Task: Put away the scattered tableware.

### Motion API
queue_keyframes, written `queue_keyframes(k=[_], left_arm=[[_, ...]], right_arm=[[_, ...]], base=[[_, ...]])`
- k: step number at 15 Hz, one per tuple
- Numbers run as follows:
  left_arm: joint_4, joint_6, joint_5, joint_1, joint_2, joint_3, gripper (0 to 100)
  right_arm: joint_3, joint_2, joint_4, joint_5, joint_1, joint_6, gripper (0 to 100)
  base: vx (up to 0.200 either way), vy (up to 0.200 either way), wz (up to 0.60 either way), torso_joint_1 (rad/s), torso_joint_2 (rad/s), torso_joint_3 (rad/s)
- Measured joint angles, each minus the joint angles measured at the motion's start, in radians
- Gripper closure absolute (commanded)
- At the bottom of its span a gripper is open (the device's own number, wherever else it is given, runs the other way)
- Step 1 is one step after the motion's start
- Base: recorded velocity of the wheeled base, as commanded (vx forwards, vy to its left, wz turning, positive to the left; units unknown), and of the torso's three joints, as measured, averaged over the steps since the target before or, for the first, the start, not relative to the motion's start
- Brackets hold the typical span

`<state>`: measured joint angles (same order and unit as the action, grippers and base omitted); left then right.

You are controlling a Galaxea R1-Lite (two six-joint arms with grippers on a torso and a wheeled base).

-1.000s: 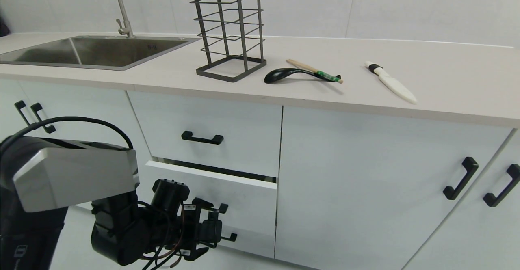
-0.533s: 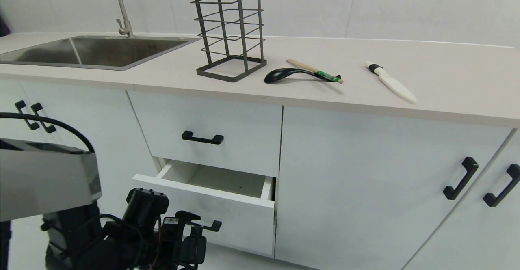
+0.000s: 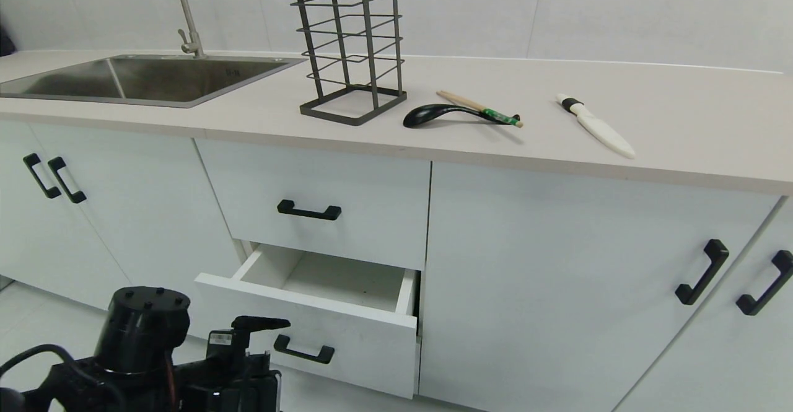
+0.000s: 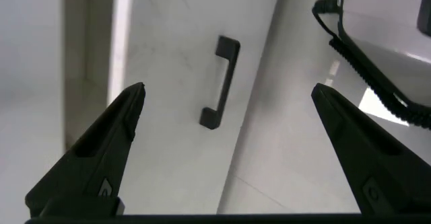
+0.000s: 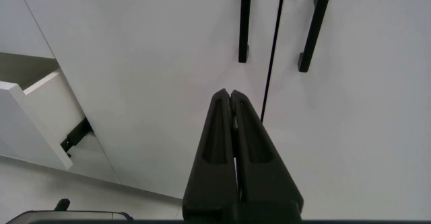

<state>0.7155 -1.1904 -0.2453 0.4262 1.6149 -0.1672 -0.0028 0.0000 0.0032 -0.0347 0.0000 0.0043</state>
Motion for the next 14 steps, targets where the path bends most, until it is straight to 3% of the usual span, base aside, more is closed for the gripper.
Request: queue_keyframes(k=[3, 6, 14], left_arm=[[-0.125, 0.021, 0.002, 0.014, -0.093, -0.100, 0], [-0.162, 0.014, 0.006, -0.004, -0.047, -0.195, 0], [-0.048, 0.014, 0.009, -0.017, 0.215, -0.307, 0]], right_arm=[[0.000, 0.000, 0.000, 0.000, 0.000, 0.000, 100], [0.000, 0.000, 0.000, 0.000, 0.000, 0.000, 100], [0.000, 0.000, 0.000, 0.000, 0.000, 0.000, 100]], base=[[0.000, 0.000, 0.00, 0.000, 0.00, 0.000], [0.000, 0.000, 0.00, 0.000, 0.00, 0.000], [0.000, 0.000, 0.00, 0.000, 0.00, 0.000]])
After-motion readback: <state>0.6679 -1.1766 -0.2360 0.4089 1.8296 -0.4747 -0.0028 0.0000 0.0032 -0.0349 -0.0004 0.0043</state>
